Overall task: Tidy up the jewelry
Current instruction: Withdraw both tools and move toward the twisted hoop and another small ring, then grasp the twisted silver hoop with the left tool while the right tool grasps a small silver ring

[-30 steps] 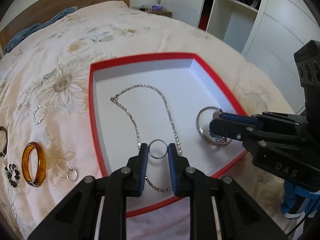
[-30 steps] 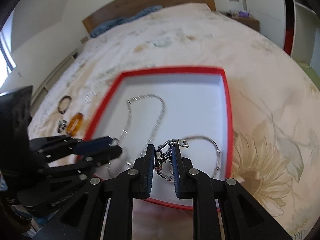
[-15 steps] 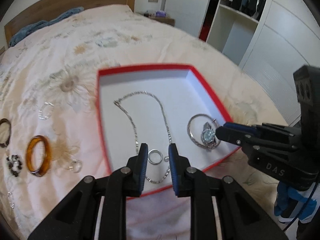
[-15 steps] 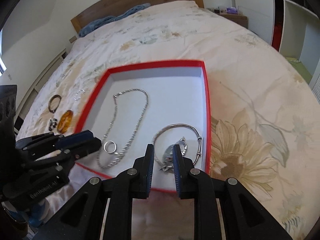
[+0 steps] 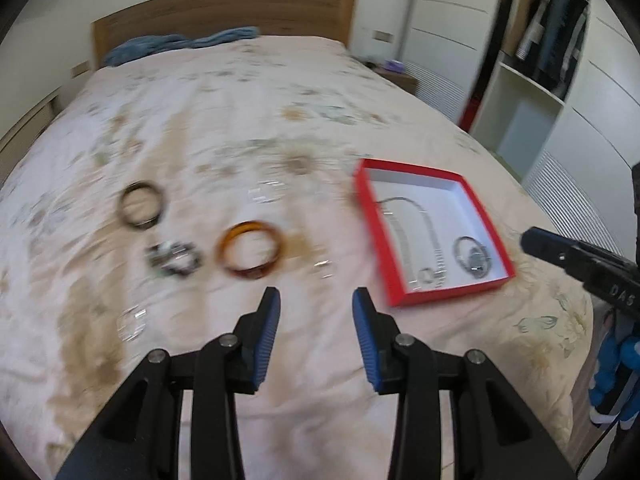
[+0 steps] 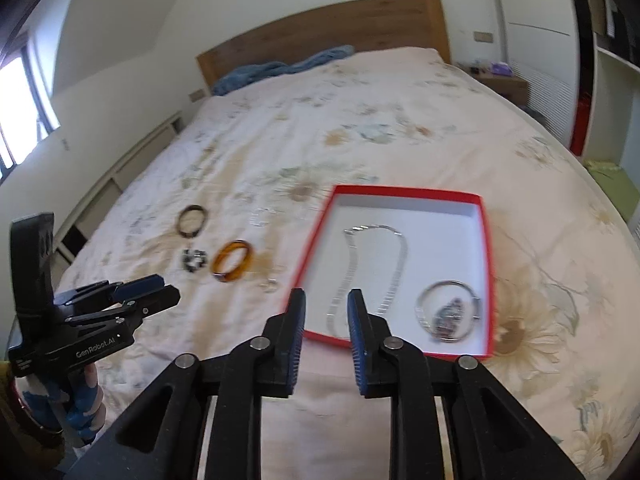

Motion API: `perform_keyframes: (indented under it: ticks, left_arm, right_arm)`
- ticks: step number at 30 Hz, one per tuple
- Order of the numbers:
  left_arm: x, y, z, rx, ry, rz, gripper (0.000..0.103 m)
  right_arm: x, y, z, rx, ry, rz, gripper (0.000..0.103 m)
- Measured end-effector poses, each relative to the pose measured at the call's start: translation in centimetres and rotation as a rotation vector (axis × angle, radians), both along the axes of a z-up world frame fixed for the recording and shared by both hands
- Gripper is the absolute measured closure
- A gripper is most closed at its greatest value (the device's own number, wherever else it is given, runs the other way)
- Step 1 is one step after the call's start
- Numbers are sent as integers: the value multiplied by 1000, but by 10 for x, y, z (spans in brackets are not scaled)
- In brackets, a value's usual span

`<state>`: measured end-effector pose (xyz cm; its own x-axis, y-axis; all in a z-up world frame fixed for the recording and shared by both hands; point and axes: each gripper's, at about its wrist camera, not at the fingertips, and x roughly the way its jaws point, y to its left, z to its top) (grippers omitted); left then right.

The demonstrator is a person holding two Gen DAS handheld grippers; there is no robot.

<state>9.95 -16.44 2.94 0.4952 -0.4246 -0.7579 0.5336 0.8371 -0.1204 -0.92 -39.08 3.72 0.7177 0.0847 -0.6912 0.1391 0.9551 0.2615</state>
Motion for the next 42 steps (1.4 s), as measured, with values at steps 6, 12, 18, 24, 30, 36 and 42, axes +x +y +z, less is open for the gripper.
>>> perform_keyframes:
  ticks: [6, 12, 18, 24, 30, 36, 42]
  left_arm:
    - [8, 71, -8, 7, 6, 111, 66]
    - [26, 115, -35, 8, 35, 179, 66]
    - [50, 134, -62, -8, 66, 204, 66]
    - [78, 128, -87, -10, 98, 186, 66]
    - [101, 122, -110, 9, 118, 193, 67]
    - [109, 119, -126, 31, 137, 178, 68]
    - [111, 120, -130, 27, 138, 170, 74]
  right_arm:
    - [17, 42, 0, 12, -4, 78, 76]
    - [47, 73, -21, 17, 29, 142, 76]
    - [89, 96, -58, 22, 94, 165, 76]
    - [120, 102, -88, -17, 152, 143, 76]
    - [135, 99, -107, -63, 208, 130, 76]
    - [150, 103, -111, -150, 239, 139, 76]
    - [171, 113, -123, -276, 353, 205, 77]
